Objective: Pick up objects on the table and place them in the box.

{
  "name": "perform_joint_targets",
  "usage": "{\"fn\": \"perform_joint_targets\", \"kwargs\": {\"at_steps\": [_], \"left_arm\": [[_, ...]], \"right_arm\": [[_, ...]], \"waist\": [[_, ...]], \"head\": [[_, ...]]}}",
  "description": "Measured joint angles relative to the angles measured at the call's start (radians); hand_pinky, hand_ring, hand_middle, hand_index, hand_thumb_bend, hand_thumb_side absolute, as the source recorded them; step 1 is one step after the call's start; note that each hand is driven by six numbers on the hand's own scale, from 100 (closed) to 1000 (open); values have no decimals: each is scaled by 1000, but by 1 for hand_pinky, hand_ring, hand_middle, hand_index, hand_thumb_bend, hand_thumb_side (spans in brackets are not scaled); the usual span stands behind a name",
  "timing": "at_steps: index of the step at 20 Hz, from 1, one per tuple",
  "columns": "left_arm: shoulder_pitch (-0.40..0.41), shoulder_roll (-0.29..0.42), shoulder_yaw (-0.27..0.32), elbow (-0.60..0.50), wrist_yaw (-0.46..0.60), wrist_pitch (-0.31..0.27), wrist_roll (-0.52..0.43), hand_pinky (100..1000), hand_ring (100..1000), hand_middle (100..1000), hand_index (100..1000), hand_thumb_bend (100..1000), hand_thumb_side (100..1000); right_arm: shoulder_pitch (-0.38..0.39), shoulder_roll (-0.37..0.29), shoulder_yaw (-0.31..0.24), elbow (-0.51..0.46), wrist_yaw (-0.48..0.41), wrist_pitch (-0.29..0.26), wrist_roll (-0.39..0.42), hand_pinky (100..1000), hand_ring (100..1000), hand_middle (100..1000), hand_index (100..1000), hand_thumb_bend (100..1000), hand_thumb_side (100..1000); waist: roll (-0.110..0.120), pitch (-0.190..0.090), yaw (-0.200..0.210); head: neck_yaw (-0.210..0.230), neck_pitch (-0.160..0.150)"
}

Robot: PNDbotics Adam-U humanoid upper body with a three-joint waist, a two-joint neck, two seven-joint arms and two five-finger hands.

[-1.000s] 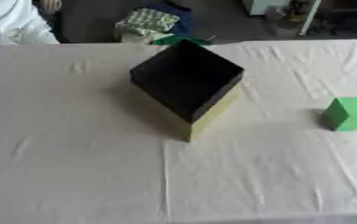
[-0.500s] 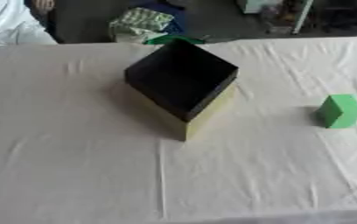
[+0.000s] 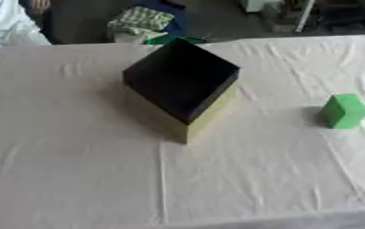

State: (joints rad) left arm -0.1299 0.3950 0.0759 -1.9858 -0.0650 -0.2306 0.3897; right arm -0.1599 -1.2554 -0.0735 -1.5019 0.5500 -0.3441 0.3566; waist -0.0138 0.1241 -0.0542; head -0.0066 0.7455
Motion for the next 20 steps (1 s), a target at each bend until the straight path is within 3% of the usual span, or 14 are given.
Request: {"fn": "perform_joint_targets", "kwargs": {"at_steps": [8,20], "left_arm": [[-4,0,-6,0,7,0,-9,634,717,628,770,257,927],[-6,-2,-12,0,17,4,-21,633,717,627,769,251,931]], "right_arm": [[-100,3,40,61,-46,-26,20,1000,990,969,937,454,962],[-256,72,120,106,-69,-66,61,1000,991,968,944,441,994]], "waist": [[0,0,13],[-1,1,29]], "head": [[-15,-1],[-49,-9]]}}
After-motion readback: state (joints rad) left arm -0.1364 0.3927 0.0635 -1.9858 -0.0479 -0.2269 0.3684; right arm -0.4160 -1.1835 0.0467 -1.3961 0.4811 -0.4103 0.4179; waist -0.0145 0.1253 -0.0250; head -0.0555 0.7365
